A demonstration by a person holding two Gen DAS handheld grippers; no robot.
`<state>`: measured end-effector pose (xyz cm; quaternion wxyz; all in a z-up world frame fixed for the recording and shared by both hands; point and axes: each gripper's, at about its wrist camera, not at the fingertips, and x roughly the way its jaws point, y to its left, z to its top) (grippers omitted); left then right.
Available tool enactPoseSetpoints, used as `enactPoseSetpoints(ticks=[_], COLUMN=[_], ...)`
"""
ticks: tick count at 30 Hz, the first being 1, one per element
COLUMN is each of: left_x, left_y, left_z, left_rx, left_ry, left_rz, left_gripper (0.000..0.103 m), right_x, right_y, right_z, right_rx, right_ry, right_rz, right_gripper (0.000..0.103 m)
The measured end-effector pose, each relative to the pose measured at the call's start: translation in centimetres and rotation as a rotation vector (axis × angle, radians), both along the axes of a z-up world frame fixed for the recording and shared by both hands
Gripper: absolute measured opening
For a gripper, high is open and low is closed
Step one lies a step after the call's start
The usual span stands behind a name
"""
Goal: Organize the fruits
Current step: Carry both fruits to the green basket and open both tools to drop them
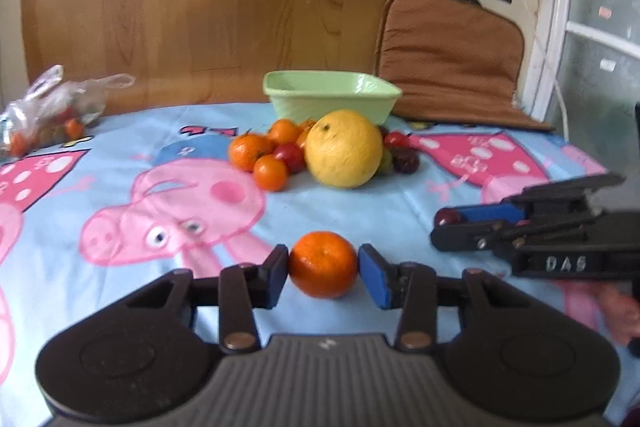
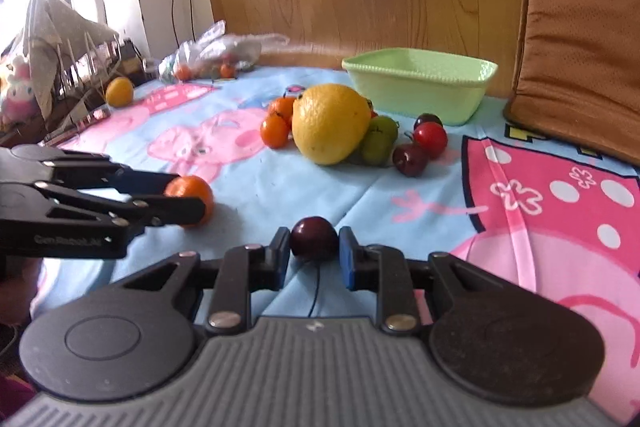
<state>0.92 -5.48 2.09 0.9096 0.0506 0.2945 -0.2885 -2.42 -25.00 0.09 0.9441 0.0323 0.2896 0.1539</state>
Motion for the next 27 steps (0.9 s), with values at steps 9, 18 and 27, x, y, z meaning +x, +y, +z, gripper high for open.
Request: enactPoseSetpoints(ticks=[9,18,27], left_x=[7.1,19.9,23.7], left_y=[-4.0,-9.8,-12.1], left_z=[5.1,4.9,2.3], left_rx=[-0.081,-0.106,-0.052], left_ry=[-0.106,0.061,0.144], left_rz=[-0.050,-0.019,0.024], left_gripper=[0.039,0.039,0.040], right_x=[3.8,13.8,17.6], right_y=[-2.5,-5.7,-6.2], right_z=[3.4,3.3,1.1], right_rx=[0.069,0.136,0.072], right_ry=[-0.126,-0.106,-0.046], right_rz=[-0.085,-0.228,-0.261], right_gripper=[0.028,0.028,0.031])
